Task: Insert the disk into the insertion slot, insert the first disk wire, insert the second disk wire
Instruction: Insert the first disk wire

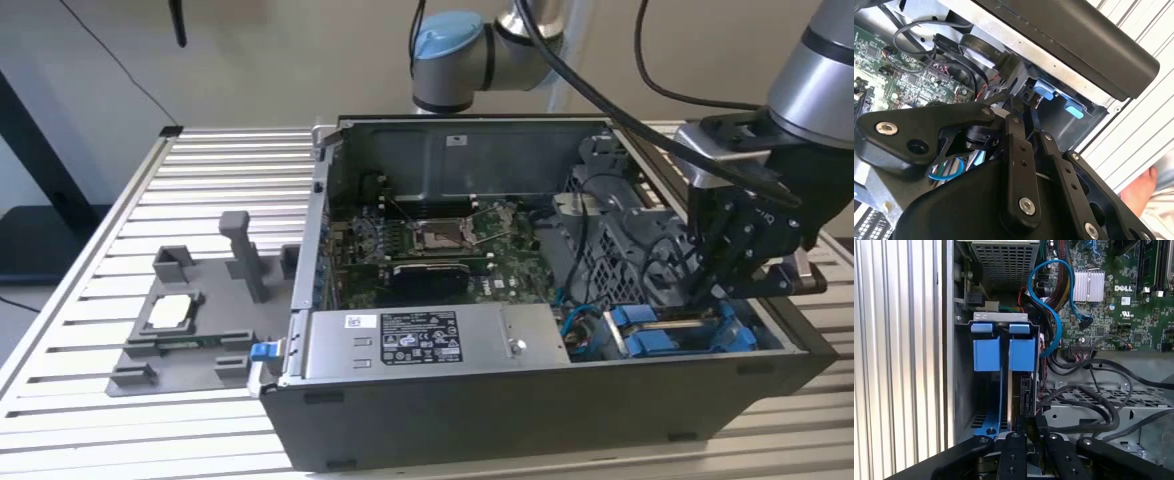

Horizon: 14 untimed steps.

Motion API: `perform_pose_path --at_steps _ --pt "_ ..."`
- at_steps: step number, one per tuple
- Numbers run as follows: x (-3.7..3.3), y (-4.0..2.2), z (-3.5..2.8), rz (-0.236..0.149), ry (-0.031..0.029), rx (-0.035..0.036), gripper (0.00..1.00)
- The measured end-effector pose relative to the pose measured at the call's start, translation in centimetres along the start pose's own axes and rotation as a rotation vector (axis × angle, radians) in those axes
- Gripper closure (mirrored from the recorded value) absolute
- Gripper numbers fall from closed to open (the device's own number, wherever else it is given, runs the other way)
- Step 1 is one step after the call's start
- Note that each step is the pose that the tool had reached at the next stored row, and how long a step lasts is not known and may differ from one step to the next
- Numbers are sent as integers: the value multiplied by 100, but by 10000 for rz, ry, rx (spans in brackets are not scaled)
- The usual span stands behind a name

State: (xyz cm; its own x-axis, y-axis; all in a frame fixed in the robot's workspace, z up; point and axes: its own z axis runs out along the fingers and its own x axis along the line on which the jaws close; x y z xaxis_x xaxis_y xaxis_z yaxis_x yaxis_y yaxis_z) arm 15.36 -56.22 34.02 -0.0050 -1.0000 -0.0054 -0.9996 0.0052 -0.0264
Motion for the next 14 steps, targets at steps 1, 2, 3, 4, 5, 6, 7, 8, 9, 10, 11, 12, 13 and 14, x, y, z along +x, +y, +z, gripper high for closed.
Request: perform_pose_path --at_steps 1,2,3,4,5,6,7,8,9,10,11,12,13,14 --pt "0 0 0 0 1 0 81" --pt "0 0 0 1 1 0 81" --pt "0 -1 1 0 0 0 81" --pt "0 -1 3 5 -1 0 81" --pt "0 -1 5 13 -2 0 81" --pt "0 0 7 26 -1 0 81" --pt "0 0 9 40 0 0 81" --pt "0 0 11 55 1 0 81" --pt "0 0 13 70 1 0 81" --pt "0 0 16 85 3 0 81" --pt "0 0 20 102 3 1 81" --pt "0 0 24 119 4 1 81" --pt "0 0 30 138 4 1 81" --pt "0 0 39 159 3 1 81"
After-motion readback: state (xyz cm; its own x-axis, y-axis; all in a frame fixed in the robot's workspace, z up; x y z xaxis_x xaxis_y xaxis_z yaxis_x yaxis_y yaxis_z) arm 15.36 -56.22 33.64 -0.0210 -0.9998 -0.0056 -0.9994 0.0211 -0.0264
